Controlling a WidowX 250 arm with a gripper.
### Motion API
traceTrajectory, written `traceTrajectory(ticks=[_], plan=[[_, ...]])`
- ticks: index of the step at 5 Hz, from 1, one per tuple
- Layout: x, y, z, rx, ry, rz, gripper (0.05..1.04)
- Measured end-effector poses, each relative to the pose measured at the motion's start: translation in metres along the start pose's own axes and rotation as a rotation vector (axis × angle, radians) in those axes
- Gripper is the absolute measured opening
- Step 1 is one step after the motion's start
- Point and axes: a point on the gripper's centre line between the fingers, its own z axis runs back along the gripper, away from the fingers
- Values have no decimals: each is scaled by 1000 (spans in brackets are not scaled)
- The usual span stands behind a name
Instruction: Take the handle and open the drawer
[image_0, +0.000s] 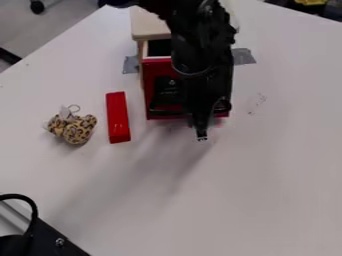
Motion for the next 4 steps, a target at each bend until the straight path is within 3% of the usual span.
traceTrajectory(ticks=[2, 3, 4], plan=[[-8, -11, 7, 4, -15, -30, 115], [-17, -22, -7, -97, 29, -52, 115], [-26, -31, -15, -163, 91, -69, 115]])
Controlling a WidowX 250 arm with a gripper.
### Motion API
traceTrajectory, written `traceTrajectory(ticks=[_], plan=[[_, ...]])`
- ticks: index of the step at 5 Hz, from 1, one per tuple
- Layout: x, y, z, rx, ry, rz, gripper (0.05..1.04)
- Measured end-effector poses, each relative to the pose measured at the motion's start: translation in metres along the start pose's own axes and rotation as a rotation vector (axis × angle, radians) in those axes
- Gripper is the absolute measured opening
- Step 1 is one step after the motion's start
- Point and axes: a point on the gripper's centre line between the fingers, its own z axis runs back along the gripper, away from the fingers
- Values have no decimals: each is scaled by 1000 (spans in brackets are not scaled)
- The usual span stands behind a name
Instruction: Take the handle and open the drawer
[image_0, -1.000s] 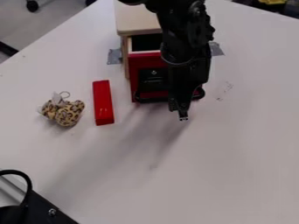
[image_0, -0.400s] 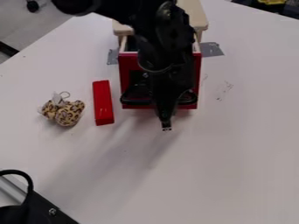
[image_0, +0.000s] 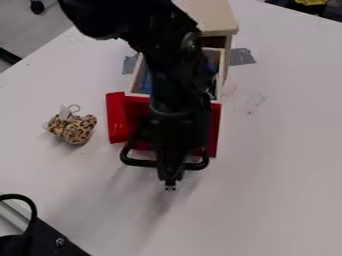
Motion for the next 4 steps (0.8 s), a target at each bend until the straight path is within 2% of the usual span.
traceTrajectory(ticks=[1, 2, 3, 4], plan=[[4, 6, 0, 1, 8, -3, 135], [7, 10, -13, -13, 18, 10, 263], [12, 13, -9, -9, 1, 14, 135], [21, 14, -3, -26, -10, 16, 147]])
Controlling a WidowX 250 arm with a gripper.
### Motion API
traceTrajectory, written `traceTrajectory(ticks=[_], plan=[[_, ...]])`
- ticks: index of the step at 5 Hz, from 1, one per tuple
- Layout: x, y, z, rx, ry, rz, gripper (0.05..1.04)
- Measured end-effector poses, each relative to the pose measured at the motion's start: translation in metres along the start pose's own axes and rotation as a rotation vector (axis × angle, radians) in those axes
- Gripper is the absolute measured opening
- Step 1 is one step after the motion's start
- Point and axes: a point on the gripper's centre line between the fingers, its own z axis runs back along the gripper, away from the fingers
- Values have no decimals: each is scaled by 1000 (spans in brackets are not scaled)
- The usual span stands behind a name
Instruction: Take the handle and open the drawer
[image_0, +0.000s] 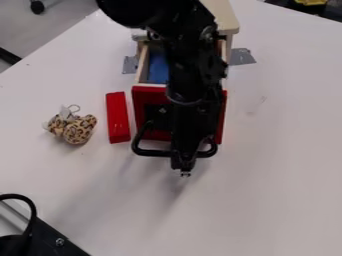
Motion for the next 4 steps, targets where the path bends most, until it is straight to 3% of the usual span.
traceTrajectory(ticks=[1, 2, 3, 4], plan=[[8, 5, 8, 1, 4, -15, 340], [18, 5, 18, -25, -17, -19, 649], [26, -5, 61, -22, -48, -55, 952], [29, -2, 103, -42, -31, -96, 997]])
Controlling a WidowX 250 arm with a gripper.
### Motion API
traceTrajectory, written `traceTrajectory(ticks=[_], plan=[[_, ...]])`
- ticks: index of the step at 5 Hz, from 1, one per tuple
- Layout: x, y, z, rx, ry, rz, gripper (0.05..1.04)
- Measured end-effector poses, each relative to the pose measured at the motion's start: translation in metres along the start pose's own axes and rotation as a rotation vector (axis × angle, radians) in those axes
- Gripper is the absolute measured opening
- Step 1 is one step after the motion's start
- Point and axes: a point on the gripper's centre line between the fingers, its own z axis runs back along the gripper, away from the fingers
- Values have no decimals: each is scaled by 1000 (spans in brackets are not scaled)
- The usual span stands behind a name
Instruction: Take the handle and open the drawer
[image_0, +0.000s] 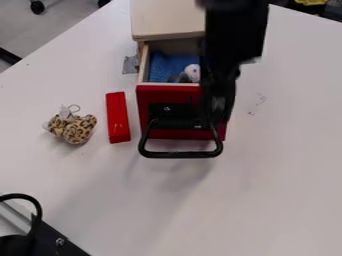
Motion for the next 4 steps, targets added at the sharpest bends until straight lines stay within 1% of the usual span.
traceTrajectory(ticks=[1, 2, 3, 4], plan=[[-7, 13, 13, -57, 36, 120, 997], [-19, 26, -4, -81, 134, 286, 997], [-21, 36, -11, -56, 236, 357, 997], [-12, 42, -11, -76, 274, 392, 997]])
